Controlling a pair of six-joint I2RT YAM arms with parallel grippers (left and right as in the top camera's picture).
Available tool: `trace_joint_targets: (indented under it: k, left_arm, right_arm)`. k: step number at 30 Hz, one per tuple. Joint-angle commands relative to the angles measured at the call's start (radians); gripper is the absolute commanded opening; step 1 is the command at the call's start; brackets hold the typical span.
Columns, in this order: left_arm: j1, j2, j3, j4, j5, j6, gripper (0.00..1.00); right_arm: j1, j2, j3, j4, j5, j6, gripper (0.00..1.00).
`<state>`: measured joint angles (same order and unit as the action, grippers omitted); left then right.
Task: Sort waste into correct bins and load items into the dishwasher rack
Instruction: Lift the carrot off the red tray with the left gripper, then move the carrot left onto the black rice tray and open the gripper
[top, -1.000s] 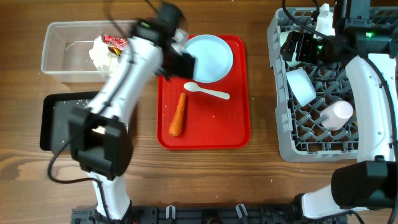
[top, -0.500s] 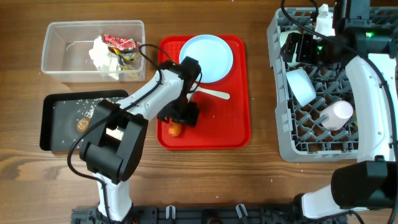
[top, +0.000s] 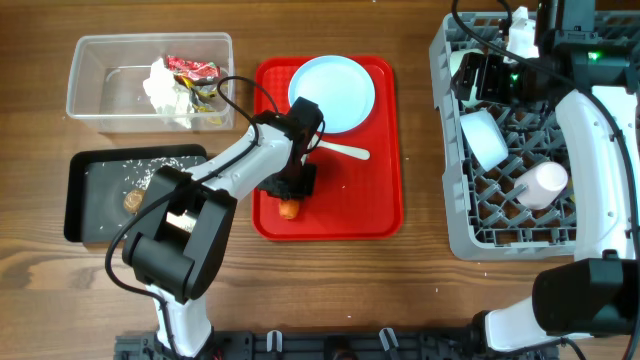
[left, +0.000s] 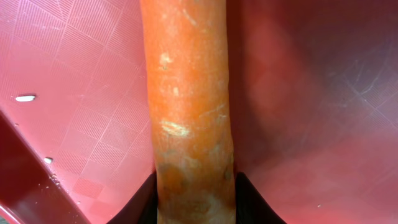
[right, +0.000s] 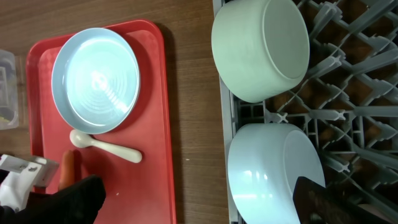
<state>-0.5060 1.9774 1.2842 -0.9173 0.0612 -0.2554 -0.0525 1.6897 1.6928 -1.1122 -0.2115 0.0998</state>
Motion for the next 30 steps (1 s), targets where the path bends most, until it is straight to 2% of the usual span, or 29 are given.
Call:
trace_joint_targets:
  k: [1,6,13,18,23,30]
  left_arm:
    - [-0.005,0.023,0.012,-0.035,0.021,-0.007,0.11]
    - [0.018,-0.007,0.171,-0.186,-0.064,-0.006,0.09]
    - [0.109,-0.046,0.357,-0.364,-0.23,-0.008,0.13]
    - [0.266,-0.06,0.356,-0.397,-0.261,-0.016,0.13]
    - [0.479,-0.059,0.338,-0.411,-0.261,-0.051,0.12]
    - [0.741,-0.059,0.19,-0.368,-0.26,-0.164,0.12]
  right_arm:
    - [-0.002,-0.022,0.0,0.001,0.012,-0.018,1.0]
    - [-0.002,-0.022,0.0,0.001,0.012,-0.018,1.0]
    - [-0.002,-0.022,0.0,0.001,0.012,-0.018,1.0]
    - [-0.002,-0.022,0.0,0.001,0.013,-0.02,1.0]
    - [-0.002,-0.022,0.0,0.001,0.013,-0.019,1.0]
    - [-0.002,-0.022,0.0,0.013,0.013,-0.02,1.0]
